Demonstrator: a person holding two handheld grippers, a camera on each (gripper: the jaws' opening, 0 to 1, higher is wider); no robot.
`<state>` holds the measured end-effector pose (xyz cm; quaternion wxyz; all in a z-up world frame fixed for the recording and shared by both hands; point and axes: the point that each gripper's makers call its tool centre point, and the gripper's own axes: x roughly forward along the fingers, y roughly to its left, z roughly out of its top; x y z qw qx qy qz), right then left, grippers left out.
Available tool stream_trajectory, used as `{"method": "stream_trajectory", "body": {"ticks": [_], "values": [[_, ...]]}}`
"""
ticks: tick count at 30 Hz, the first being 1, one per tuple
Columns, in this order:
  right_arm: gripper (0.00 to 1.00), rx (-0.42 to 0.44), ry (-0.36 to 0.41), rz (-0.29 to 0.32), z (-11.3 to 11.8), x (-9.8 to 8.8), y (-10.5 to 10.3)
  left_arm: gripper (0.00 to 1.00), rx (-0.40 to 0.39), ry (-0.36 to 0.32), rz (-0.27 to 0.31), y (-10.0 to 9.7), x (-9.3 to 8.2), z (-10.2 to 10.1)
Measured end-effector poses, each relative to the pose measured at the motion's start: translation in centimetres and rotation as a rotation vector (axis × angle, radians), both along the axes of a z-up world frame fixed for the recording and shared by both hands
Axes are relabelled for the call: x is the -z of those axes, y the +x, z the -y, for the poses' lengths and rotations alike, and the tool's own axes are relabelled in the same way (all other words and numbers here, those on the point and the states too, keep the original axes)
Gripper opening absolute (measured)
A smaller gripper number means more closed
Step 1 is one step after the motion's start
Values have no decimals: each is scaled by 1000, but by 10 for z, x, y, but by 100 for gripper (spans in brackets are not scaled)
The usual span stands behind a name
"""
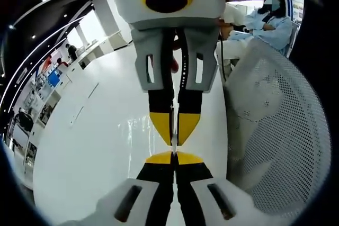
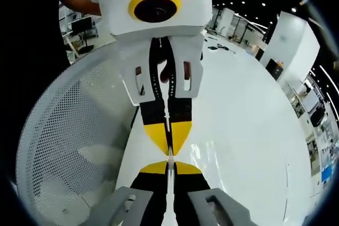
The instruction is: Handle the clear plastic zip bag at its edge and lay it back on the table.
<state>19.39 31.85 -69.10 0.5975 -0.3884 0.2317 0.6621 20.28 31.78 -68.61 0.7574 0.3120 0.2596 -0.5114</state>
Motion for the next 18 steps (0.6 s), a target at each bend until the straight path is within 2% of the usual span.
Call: {"method": "stream_trajectory", "body": {"ticks": [8, 14, 18], "values": [[0, 12, -33, 12, 8, 4, 3, 0, -11, 2, -5, 0, 1, -2], [0, 23, -27, 12, 9, 0, 5, 0, 26, 3, 43, 3, -2, -1], [0, 28, -25, 12, 8, 0, 7, 0, 27, 3, 44, 3, -2, -2]]}}
